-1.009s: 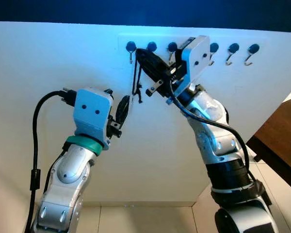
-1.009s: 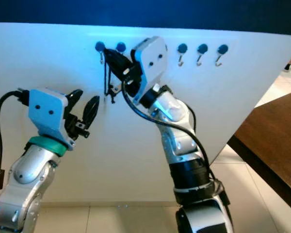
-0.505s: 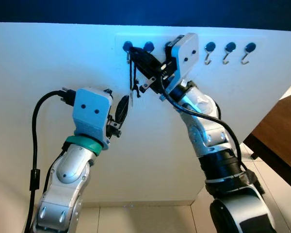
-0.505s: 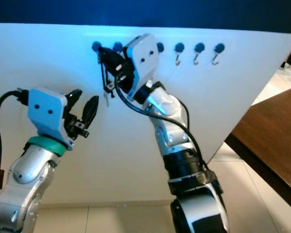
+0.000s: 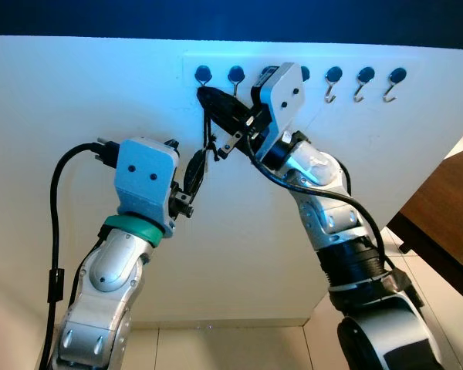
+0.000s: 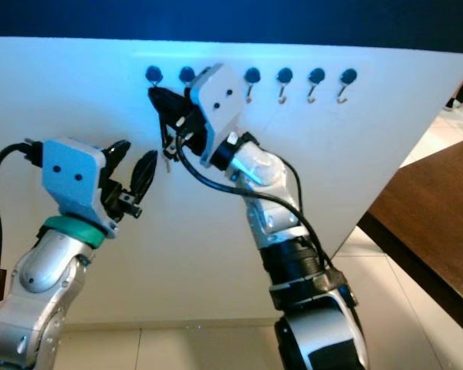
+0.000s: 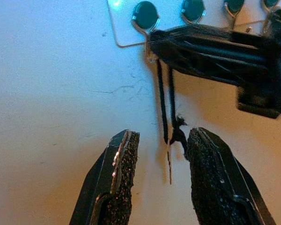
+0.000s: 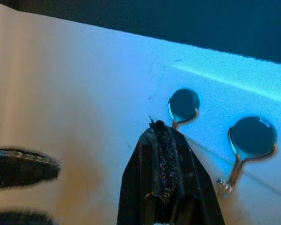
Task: Hang keys on a hook
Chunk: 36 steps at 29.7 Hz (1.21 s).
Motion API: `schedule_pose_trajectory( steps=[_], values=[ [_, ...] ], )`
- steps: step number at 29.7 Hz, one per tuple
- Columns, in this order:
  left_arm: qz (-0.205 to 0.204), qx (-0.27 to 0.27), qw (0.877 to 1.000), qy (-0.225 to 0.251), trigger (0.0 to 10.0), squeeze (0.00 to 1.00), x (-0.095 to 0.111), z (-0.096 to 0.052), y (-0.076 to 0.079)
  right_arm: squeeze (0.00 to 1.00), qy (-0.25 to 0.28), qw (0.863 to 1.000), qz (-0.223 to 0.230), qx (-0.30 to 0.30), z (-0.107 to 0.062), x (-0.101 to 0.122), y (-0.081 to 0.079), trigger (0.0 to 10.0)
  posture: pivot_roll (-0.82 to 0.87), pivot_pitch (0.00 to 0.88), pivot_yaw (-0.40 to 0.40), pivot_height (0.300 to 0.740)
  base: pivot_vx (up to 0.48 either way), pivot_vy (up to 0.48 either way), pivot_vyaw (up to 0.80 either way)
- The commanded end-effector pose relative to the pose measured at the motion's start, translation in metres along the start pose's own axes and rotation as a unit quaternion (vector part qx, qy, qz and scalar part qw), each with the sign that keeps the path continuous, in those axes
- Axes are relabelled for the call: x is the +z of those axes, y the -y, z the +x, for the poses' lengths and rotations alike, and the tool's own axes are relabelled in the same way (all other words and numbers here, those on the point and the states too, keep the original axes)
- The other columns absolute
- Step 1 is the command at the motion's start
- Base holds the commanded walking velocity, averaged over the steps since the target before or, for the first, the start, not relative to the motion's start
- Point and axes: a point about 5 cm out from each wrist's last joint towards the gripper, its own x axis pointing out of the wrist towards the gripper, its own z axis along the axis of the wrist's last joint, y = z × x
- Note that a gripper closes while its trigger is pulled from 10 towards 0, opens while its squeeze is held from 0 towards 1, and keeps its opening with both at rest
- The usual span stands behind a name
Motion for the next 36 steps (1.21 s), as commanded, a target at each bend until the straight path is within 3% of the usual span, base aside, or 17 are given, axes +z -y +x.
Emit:
schedule_pose_trajectory(
  steps=[1, 10, 36],
  values=[
    [0.002, 0.000, 1.000, -0.004, 10.0, 0.00, 0.000, 0.000, 0.000, 0.00, -0.028, 1.000, 0.002, 0.013, -0.005, -0.011, -0.005, 10.0, -0.02, 0.004, 0.046, 0.740, 0.000, 0.000, 0.00],
    [0.000, -0.005, 1.000, -0.004, 10.0, 0.00, 0.000, 0.001, 0.001, 0.00, -0.046, 0.999, -0.022, 0.015, -0.025, -0.011, -0.002, 10.0, -0.03, 0.004, 0.052, 0.740, 0.000, 0.000, 0.00],
    [-0.006, -0.010, 1.000, -0.002, 10.0, 0.00, 0.001, 0.002, 0.006, 0.00, 0.046, 0.998, -0.044, -0.002, -0.007, 0.029, 0.002, 10.0, -0.02, 0.009, 0.050, 0.740, 0.000, 0.000, 0.00]
  ],
)
